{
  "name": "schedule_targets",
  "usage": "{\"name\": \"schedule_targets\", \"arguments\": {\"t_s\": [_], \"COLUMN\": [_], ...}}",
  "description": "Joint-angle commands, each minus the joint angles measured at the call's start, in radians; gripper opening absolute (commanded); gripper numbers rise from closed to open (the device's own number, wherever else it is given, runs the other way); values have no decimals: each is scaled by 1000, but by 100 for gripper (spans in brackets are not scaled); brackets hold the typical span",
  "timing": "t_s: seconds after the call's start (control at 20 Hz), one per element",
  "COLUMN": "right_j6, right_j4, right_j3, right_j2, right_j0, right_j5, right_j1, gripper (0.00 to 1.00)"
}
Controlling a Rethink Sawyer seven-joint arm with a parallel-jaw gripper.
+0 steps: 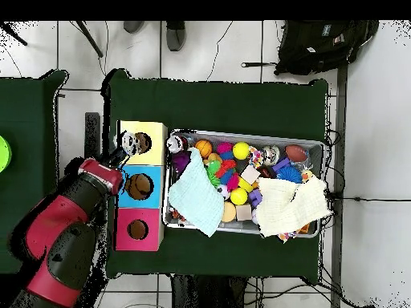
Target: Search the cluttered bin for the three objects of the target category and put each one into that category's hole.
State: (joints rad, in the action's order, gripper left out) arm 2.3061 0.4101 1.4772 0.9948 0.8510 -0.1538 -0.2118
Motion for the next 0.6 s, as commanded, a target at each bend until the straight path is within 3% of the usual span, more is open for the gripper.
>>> {"name": "schedule_targets", "arguments": {"t_s": [0.05,0.6], "right_j6": [258,240], "right_j4": [46,51], "right_j3": [143,201], "right_j2": [-129,-171], "right_j0": [-18,-24], "right_j5": [95,186], "right_j1": [20,11], "gripper": [0,0]}}
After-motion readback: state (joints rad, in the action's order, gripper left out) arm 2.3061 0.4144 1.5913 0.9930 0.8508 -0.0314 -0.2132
